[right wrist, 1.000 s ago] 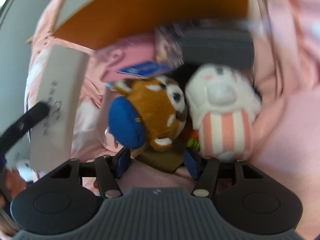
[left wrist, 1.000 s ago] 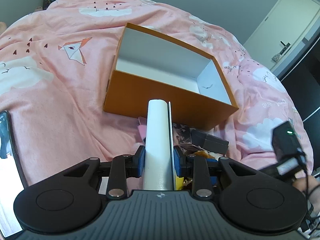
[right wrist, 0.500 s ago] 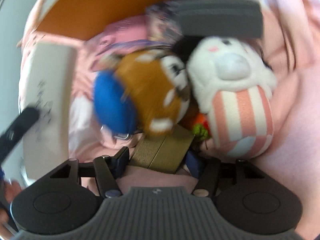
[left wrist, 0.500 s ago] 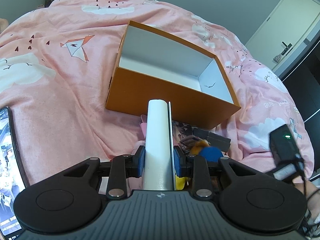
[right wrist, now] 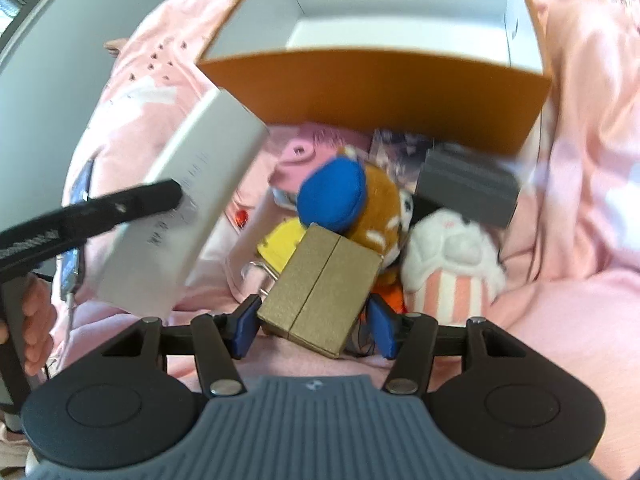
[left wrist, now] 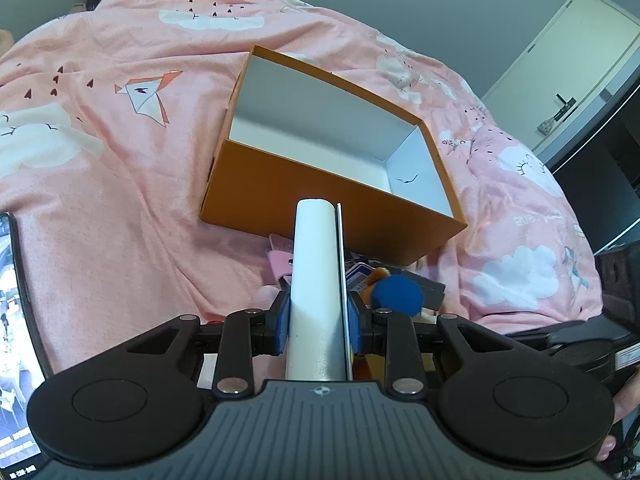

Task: Organize objects
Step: 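Grasp the small gold cardboard box with the right tool while the left tool holds the glasses case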

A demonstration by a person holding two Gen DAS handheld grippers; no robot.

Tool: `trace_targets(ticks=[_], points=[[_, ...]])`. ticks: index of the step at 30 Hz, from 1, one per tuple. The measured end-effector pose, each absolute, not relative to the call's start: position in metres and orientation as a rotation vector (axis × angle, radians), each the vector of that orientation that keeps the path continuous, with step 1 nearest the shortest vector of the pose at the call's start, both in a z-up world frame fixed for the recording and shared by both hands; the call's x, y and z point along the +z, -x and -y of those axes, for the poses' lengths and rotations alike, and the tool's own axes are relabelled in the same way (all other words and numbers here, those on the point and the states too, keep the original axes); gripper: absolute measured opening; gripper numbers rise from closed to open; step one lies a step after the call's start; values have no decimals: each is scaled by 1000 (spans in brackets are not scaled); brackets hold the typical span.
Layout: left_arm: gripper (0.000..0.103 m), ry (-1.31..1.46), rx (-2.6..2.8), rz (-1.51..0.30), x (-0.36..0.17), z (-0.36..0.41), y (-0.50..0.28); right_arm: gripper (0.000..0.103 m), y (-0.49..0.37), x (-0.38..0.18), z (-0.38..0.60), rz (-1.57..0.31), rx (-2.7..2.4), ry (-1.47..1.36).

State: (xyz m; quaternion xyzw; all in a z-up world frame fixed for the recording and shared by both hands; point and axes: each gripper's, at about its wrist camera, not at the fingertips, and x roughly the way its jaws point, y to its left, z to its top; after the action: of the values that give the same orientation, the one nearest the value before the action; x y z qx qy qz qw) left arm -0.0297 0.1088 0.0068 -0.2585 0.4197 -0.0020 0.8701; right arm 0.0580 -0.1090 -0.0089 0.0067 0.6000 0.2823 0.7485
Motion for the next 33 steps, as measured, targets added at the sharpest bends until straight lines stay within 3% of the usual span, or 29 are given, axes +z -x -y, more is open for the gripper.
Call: trace_targets(ticks=[20,30,33], points=[[33,644,-43,-828,17,-114,12,58,-102,50,133,-1062,598,65],[33,675,-93,-911,-9,-98,-8,59,-123,-14,156,-1290,566,-22],[33,667,-98,-919,-9,-95,-10,66,-129,-10,155,-1319,584,-9]])
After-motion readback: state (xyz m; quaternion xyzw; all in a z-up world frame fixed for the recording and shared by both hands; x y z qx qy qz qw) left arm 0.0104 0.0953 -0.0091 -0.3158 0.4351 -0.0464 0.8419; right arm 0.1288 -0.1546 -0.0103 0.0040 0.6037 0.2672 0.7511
